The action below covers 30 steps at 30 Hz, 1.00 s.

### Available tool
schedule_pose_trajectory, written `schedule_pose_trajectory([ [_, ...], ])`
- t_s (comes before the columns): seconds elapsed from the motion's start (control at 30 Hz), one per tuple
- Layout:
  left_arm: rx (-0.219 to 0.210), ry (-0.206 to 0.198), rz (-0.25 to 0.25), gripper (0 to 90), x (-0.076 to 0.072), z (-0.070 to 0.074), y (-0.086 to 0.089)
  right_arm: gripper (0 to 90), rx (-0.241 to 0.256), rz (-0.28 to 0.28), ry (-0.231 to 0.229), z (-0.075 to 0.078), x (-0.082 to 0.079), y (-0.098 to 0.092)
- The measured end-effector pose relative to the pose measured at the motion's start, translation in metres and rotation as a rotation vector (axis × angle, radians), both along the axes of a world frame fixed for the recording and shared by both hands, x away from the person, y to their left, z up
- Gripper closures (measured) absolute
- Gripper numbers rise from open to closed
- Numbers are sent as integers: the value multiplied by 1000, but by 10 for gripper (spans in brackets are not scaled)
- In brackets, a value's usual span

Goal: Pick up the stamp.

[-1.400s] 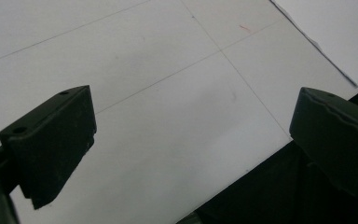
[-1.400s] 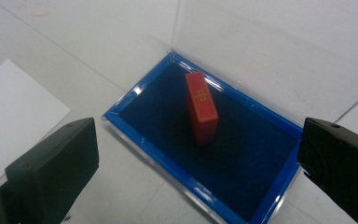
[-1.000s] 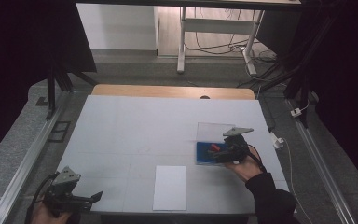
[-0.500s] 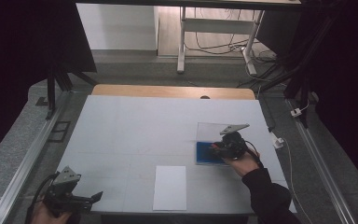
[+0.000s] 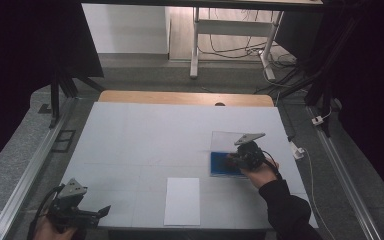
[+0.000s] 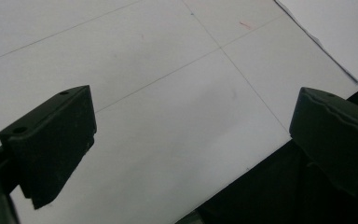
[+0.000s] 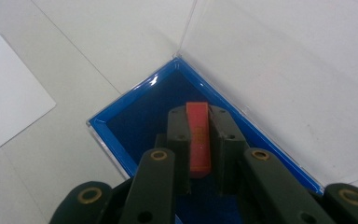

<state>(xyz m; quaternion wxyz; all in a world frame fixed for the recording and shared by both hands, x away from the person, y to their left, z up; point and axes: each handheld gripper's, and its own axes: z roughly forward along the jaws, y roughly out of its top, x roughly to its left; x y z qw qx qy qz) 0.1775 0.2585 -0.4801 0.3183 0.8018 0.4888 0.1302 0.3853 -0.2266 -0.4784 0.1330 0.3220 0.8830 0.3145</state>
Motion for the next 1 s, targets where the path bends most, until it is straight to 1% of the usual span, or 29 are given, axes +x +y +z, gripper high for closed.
schedule_pose_trajectory([
  [0.13, 5, -2, -2, 10, 0, 0, 0, 803, 5, 20, -33, 3, -3, -2],
  [0.23, 6, -2, -3, 10, 0, 0, 0, 802, 24, 20, -40, 6, -4, -3],
  [0.4, -1, -4, -3, 10, -1, 0, 0, 803, 48, 20, -39, 10, -8, -2],
  [0.6, -3, -6, -3, 9, -1, 0, 0, 803, 63, 34, -42, 13, -11, -1],
  [0.73, -4, -6, -3, 9, -1, 1, 1, 803, 90, 33, -41, 16, -14, -1],
  [1.0, -4, -7, -3, 9, -1, 1, 1, 803, 108, 49, -54, 21, -19, 0],
])
